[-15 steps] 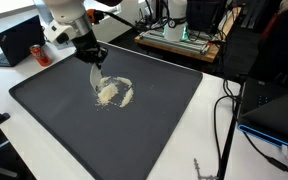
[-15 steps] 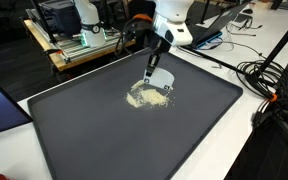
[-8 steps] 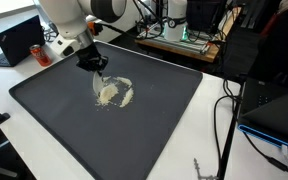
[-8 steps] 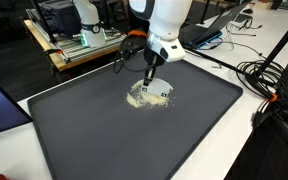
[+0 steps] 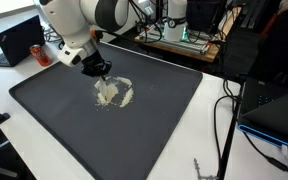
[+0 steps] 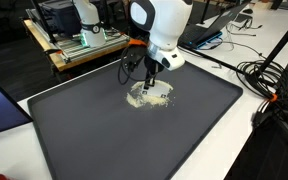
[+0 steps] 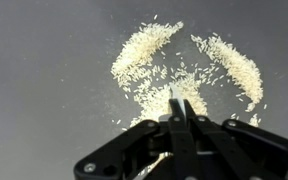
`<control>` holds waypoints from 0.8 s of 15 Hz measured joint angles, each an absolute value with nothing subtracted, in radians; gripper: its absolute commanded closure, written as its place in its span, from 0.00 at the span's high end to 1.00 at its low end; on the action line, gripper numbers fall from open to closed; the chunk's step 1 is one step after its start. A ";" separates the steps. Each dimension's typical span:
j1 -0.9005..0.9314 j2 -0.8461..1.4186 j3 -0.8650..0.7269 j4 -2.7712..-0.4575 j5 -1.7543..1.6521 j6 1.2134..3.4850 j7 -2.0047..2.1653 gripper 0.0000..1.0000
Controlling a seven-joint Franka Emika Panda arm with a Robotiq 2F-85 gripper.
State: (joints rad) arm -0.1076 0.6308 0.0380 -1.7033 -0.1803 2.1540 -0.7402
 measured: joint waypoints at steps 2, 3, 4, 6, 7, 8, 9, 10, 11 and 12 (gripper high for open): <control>-0.114 0.633 0.042 -1.701 -0.178 2.154 -0.768 0.01; -0.118 0.636 0.044 -1.697 -0.177 2.154 -0.780 0.01; -0.121 0.639 0.046 -1.693 -0.175 2.154 -0.794 0.01; -0.132 0.646 0.051 -1.685 -0.166 2.154 -0.824 0.01; -0.137 0.651 0.053 -1.679 -0.160 2.155 -0.841 0.01; -0.143 0.656 0.054 -1.673 -0.154 2.155 -0.858 0.01; -0.148 0.662 0.055 -1.666 -0.146 2.155 -0.876 0.01; -0.154 0.667 0.056 -1.658 -0.140 2.155 -0.891 0.01; -0.157 0.673 0.056 -1.650 -0.136 2.155 -0.903 0.01; -0.160 0.679 0.056 -1.643 -0.134 2.155 -0.912 0.01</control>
State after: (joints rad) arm -0.1600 0.6788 0.0557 -1.6426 -0.1336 2.1546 -0.9123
